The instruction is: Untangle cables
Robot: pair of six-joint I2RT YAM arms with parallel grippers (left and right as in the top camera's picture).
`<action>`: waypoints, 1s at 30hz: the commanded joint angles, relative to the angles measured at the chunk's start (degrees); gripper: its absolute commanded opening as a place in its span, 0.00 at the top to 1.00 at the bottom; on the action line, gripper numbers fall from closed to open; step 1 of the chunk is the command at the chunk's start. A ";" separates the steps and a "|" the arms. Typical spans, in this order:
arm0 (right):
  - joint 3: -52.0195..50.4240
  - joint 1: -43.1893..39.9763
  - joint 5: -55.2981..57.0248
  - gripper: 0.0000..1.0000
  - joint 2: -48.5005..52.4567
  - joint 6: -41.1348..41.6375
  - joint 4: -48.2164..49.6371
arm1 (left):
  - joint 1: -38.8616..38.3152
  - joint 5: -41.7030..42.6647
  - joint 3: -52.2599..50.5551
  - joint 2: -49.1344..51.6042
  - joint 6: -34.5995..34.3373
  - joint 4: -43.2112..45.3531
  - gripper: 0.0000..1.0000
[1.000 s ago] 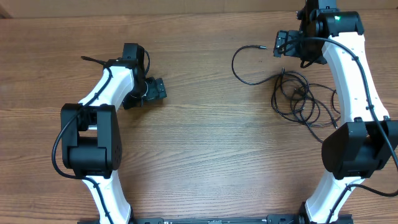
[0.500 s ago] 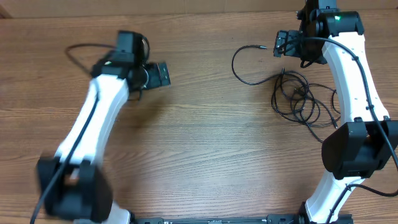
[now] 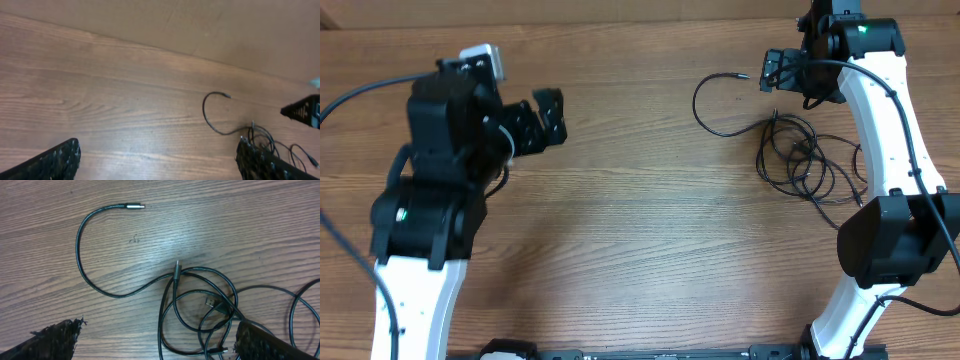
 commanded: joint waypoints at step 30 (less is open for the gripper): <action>-0.28 -0.37 -0.46 0.00 0.28 0.11 0.24 | 0.00 -1.46 -72.91 -19.19 -8.37 68.91 0.01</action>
